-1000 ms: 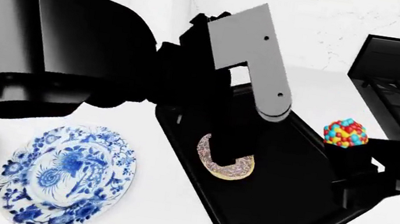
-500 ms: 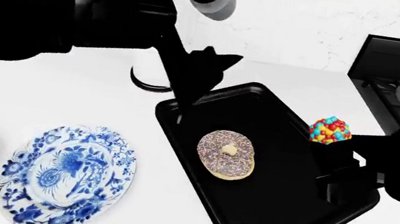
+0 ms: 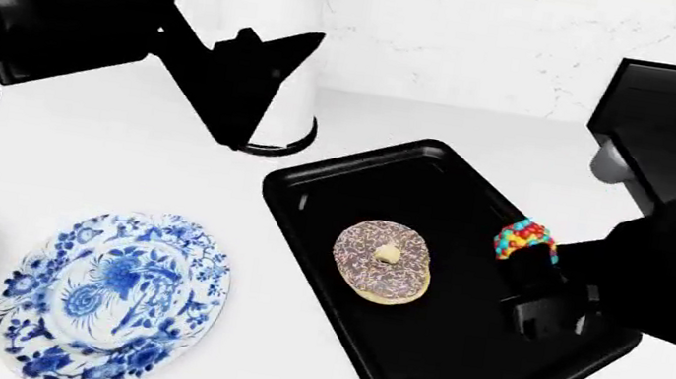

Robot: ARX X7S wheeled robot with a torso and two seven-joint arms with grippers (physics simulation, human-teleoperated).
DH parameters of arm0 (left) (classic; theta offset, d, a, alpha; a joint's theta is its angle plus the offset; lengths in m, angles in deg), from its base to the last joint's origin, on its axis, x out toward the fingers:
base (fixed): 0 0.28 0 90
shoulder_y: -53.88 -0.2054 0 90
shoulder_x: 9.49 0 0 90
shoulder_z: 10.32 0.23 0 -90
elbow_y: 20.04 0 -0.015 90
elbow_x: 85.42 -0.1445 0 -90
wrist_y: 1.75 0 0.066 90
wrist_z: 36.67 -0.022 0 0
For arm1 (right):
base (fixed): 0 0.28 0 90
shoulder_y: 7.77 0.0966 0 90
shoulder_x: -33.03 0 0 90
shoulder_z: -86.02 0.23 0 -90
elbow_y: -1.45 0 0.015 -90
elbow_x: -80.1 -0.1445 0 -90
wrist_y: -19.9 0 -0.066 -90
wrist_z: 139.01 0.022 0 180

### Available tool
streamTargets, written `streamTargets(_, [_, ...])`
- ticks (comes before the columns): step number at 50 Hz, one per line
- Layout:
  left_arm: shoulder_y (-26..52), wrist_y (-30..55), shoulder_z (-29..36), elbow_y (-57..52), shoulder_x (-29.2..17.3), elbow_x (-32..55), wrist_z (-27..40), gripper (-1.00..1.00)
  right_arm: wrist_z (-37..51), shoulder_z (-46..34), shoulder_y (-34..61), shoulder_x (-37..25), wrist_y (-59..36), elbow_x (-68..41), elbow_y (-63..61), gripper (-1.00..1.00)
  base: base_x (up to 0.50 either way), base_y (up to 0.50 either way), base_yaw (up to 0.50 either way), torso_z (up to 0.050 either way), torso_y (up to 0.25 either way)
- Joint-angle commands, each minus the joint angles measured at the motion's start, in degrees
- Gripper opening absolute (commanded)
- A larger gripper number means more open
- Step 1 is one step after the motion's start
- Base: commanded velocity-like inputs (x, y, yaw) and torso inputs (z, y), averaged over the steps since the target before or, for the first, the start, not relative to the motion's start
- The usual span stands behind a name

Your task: Move the dessert items from the plate to the tray.

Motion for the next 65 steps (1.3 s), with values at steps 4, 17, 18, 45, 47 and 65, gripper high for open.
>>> streamTargets(4, [-2.41,-1.61,-0.85,-2.2,-3.21,1.12,2.12,1.0,-1.73,-3.85,1.17,3.87,-4.15,2.37,6.54,-1.0,0.0,0.0,0.0,0.0,0.0])
streamTargets(17, [-3.34,-2.53,-1.02,-1.55,-3.3,0.18,1.06,1.0,-1.36,-5.6,3.3,4.75,-4.75,0.14,7.42,1.0,0.0,0.0,0.0,0.0,0.0])
streamTargets(18, [-3.34,-2.53,-1.03,-1.45,-3.28,0.15,1.07,1.0,-1.25,-5.66,3.73,4.76,-4.77,-0.09,7.51,1.0,0.0,0.0,0.0,0.0,0.0])
streamTargets(45, [-2.96,-0.6,-1.89,1.93,-4.86,6.19,16.22,1.0,4.84,-2.42,20.71,0.24,-1.3,-9.79,3.97,1.0,0.0,0.0,0.0,0.0,0.0])
streamTargets(47, [-2.69,0.22,-1.78,2.47,-5.48,7.52,19.16,1.0,5.55,-1.46,20.85,-0.59,-0.21,-8.34,3.37,1.0,0.0,0.0,0.0,0.0,0.0])
streamTargets(65, [-2.13,-0.05,-4.41,0.18,-13.75,20.83,30.25,1.0,4.65,8.0,20.0,-7.76,7.78,-1.67,-2.62,1.0,0.0,0.0,0.0,0.0,0.0])
